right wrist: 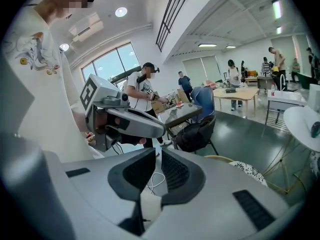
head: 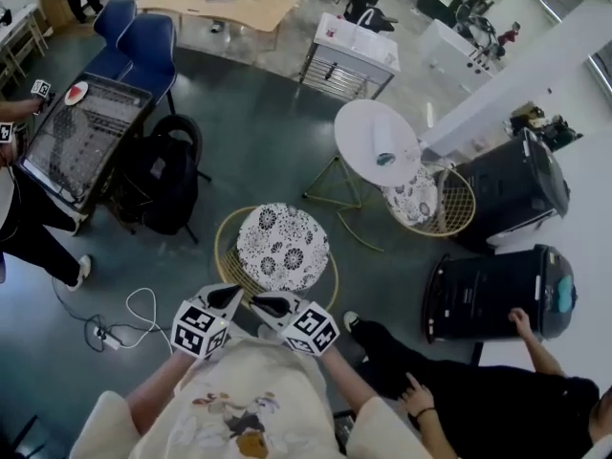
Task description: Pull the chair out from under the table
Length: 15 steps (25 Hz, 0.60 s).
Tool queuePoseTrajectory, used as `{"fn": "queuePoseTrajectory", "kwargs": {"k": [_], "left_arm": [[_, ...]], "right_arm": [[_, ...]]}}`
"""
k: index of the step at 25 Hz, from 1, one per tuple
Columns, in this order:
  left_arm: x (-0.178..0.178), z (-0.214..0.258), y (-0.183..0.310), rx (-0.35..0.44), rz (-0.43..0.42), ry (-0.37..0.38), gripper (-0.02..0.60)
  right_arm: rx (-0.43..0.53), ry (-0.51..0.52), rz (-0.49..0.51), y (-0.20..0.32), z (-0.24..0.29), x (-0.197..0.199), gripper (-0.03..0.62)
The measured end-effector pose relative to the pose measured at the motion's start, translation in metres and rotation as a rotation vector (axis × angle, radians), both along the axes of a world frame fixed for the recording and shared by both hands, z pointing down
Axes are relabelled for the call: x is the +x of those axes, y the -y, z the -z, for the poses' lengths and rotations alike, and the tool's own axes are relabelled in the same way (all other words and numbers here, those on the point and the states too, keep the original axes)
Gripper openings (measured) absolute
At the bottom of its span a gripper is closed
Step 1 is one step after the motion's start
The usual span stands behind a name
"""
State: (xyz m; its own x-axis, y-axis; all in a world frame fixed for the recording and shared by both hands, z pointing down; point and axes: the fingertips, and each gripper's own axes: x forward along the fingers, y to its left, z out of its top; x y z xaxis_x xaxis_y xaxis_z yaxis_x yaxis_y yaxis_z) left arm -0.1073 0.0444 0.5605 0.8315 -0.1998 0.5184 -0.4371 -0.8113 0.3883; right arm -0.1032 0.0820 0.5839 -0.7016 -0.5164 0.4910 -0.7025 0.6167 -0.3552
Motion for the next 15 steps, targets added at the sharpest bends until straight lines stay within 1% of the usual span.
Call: {"fn": "queuePoseTrajectory", "kwargs": {"k": [2, 5, 8, 12, 15], "left_arm": [[0.026, 0.009, -0.020, 0.021, -0.015, -0.015, 0.009], [0.059, 0.017, -0.045, 0.047, -0.020, -0.022, 0.009], [0.083, 0.028, -0.059, 0.066, -0.010, -0.040, 0.009], [0.109, 0.044, -0.072, 0.095, -0.002, -0.058, 0.009], [0.130, 0.053, -0.079, 0.117, -0.003, -0.075, 0.009]], "right_arm": [[0.016, 0.004, -0.029, -0.023, 0.006, 0.020, 0.041], [0.069, -0.004, -0.063, -0.043, 0.016, 0.046, 0.041], [0.130, 0.002, -0.124, -0.047, 0.033, 0.073, 0.035], [0.217, 0.051, -0.234, -0.053, 0.065, 0.111, 0.035], [0.267, 0.071, -0.294, -0.065, 0.081, 0.136, 0.035]]}}
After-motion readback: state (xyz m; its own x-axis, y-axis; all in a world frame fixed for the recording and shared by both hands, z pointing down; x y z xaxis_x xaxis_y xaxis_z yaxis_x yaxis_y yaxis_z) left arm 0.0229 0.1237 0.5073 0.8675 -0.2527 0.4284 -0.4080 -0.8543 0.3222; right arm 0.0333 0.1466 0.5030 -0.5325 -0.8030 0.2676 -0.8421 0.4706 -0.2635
